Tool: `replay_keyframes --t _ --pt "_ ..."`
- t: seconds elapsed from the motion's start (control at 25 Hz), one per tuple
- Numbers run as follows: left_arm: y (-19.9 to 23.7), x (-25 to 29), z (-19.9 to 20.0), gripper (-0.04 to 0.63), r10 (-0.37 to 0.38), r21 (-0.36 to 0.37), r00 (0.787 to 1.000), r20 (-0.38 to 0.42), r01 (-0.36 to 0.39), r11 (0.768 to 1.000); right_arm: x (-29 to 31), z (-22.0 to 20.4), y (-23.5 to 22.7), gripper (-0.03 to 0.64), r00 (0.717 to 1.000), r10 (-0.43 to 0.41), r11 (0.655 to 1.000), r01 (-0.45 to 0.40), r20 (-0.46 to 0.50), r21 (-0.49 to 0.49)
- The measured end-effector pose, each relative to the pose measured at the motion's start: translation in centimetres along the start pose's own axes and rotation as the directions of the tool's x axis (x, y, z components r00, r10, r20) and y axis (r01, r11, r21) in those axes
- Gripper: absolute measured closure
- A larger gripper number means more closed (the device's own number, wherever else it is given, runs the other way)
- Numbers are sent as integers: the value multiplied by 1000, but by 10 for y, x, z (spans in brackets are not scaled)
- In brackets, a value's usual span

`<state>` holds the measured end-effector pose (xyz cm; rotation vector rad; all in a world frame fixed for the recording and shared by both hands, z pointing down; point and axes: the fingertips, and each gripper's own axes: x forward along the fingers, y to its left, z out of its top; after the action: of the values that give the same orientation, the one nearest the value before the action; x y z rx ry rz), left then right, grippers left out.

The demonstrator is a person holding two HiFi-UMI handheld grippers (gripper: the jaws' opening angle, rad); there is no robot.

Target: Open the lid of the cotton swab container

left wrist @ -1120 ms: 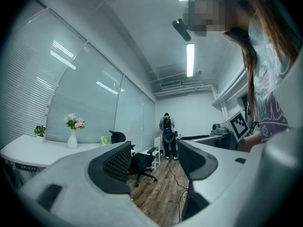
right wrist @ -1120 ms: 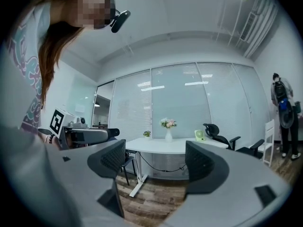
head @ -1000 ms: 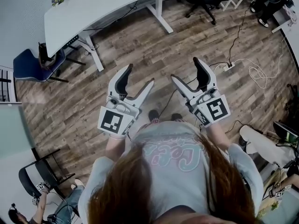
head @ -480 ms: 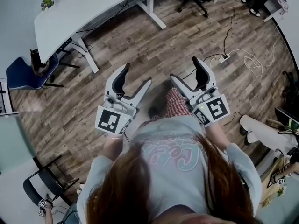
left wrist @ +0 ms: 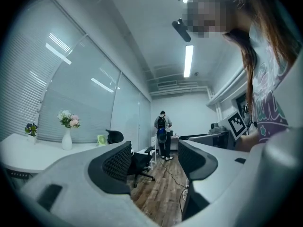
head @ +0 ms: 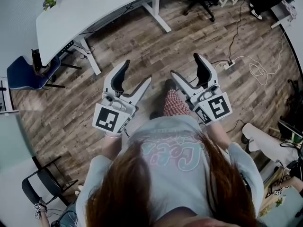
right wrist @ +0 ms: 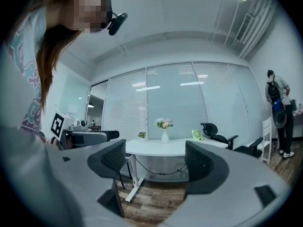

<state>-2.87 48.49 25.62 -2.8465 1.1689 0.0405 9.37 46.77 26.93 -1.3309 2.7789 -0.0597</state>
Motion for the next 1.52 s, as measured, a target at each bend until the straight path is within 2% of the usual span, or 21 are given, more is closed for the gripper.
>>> replay_keyframes --t 0.28,0.64,1.2,1.52 --pt "38 49 0 316 33 37 999 -9 -32 999 38 1 -50 236 1000 7 1000 -7 20 15" --pt "87 113 2 316 62 42 998 -1 -62 997 92 4 -110 236 1000 26 1000 -26 17 16" --pt "126 193 4 316 107 43 994 14 -108 993 147 19 -186 236 996 86 996 -85 13 -23" --pt "135 242 9 316 148 45 988 50 -150 988 167 26 -235 236 991 134 990 -133 26 -35"
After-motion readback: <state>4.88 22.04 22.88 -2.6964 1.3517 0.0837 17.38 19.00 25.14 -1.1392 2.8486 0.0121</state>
